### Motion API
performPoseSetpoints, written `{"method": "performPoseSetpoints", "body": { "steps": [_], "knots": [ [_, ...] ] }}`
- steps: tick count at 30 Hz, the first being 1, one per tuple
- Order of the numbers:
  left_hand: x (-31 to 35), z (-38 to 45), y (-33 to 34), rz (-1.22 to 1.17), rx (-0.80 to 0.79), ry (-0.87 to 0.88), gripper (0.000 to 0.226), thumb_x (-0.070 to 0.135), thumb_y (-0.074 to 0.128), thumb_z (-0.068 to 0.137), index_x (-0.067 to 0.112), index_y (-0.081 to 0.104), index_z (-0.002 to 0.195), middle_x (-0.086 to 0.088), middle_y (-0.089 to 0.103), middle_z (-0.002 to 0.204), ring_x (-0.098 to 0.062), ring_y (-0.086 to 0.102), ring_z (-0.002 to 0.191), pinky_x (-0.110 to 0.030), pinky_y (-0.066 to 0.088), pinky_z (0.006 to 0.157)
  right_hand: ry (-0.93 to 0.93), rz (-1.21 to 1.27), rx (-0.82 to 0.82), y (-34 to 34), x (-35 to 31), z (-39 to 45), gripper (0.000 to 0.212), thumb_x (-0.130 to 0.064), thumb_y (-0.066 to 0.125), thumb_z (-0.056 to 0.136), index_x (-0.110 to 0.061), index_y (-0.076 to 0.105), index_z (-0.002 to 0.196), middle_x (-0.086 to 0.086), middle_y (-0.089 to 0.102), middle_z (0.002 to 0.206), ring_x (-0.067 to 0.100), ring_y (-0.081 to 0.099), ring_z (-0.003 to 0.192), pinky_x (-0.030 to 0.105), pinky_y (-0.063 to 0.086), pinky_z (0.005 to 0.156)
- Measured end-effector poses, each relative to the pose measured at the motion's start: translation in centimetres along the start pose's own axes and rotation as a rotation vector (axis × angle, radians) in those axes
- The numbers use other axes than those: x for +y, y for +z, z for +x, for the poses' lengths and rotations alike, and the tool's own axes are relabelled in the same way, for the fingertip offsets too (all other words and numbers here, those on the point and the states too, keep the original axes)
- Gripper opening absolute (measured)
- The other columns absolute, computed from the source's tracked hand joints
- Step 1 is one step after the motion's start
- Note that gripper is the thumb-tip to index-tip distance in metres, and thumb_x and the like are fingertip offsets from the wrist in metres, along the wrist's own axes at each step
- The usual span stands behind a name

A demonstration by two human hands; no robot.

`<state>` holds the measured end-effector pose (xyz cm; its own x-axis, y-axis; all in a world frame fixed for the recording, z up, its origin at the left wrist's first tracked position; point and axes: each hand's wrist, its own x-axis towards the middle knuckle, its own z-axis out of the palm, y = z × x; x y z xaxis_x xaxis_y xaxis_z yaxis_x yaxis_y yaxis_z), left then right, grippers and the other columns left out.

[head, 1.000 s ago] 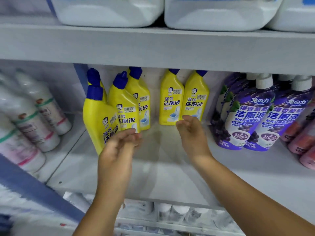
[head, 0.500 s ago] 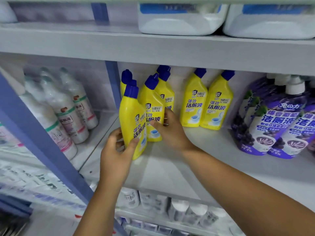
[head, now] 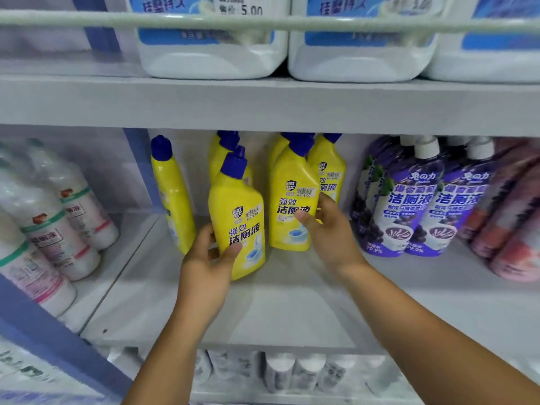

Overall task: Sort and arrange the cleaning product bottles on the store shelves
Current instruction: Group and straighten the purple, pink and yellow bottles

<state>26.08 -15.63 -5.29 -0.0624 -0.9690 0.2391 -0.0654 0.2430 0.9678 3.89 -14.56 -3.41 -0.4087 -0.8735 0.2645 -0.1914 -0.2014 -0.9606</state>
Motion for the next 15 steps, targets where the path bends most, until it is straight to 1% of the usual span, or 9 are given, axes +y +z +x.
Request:
{"method": "performPoseSetpoints", "body": {
  "steps": [2,3,4,6,8,9,11,13,15],
  "knots": [
    [-0.4,1.2,2.0,-0.028,-0.044,-0.006,0.028,0.011,0.073,0.092,0.029,0.064,0.112,0.017,0.076,0.1,0.0,0.072,0.09,-0.009,0.051,0.068,0.007,0.004,0.055,-2.5,0.6,0.2,0.03,-0.007,0.066,0.095,-0.018,0.065,0.123,-0.001,0.076,0.111,0.016,0.072,0.101,0.03,0.06,0.084],
    [-0.5,1.8,3.0,-0.033,-0.069,-0.005,0.028,0.014,0.075,0.091,0.029,0.063,0.111,0.017,0.076,0.101,0.0,0.072,0.09,-0.01,0.052,0.07,0.013,0.008,0.079,-3.5,0.7,0.2,0.029,-0.006,0.064,0.096,-0.017,0.064,0.123,0.001,0.076,0.11,0.016,0.073,0.098,0.034,0.061,0.082],
    [-0.6,2.4,3.8,-0.029,-0.09,-0.001,0.027,0.02,0.077,0.088,0.03,0.063,0.11,0.021,0.075,0.1,0.003,0.071,0.09,-0.01,0.052,0.071,0.019,0.011,0.095,-4.4,0.8,0.2,0.028,-0.005,0.063,0.097,-0.015,0.063,0.123,0.001,0.076,0.108,0.015,0.074,0.092,0.037,0.062,0.079],
    [-0.7,3.8,5.2,0.007,-0.115,0.015,0.028,0.032,0.072,0.081,0.033,0.063,0.107,0.029,0.073,0.097,0.009,0.069,0.089,-0.008,0.05,0.073,0.039,-0.007,0.126,-5.5,1.2,0.3,0.026,-0.007,0.061,0.098,-0.016,0.062,0.123,-0.002,0.077,0.106,0.013,0.074,0.081,0.046,0.061,0.075],
    [-1.1,5.0,6.3,0.042,-0.139,0.035,0.027,0.031,0.073,0.085,0.028,0.064,0.111,0.022,0.074,0.102,0.006,0.068,0.094,-0.013,0.051,0.077,0.051,-0.018,0.152,-5.8,1.5,0.4,0.026,-0.008,0.061,0.099,-0.015,0.062,0.124,0.0,0.076,0.107,0.014,0.074,0.078,0.052,0.062,0.073],
    [-1.4,5.5,6.8,0.054,-0.15,0.042,0.026,0.026,0.073,0.09,0.024,0.064,0.113,0.016,0.074,0.107,0.001,0.069,0.097,-0.019,0.052,0.081,0.049,-0.024,0.159,-5.8,1.7,0.5,0.027,-0.008,0.06,0.099,-0.014,0.061,0.125,0.002,0.075,0.109,0.013,0.074,0.079,0.051,0.063,0.073],
    [-1.8,6.5,7.5,0.072,-0.151,0.043,0.023,0.019,0.068,0.096,0.022,0.063,0.118,0.006,0.074,0.112,-0.009,0.069,0.103,-0.03,0.054,0.089,0.049,-0.024,0.169,-5.6,1.9,0.8,0.028,-0.007,0.059,0.1,-0.012,0.06,0.127,0.004,0.074,0.111,0.008,0.073,0.081,0.037,0.062,0.069],
    [-1.9,7.1,7.8,0.079,-0.153,0.04,0.027,0.018,0.065,0.098,0.021,0.061,0.124,0.002,0.072,0.118,-0.012,0.068,0.108,-0.033,0.055,0.094,0.049,-0.027,0.154,-5.5,2.0,1.1,0.028,-0.005,0.059,0.1,-0.011,0.059,0.127,0.001,0.073,0.107,0.003,0.072,0.079,0.022,0.057,0.066],
    [-2.0,7.8,7.9,0.086,-0.188,0.041,0.034,0.018,0.064,0.099,0.021,0.058,0.133,0.003,0.07,0.126,-0.012,0.066,0.115,-0.031,0.053,0.099,0.052,-0.035,0.13,-5.5,2.1,1.6,0.03,-0.004,0.059,0.1,-0.009,0.058,0.129,0.001,0.072,0.108,0.001,0.071,0.079,0.013,0.053,0.065]
  ]
}}
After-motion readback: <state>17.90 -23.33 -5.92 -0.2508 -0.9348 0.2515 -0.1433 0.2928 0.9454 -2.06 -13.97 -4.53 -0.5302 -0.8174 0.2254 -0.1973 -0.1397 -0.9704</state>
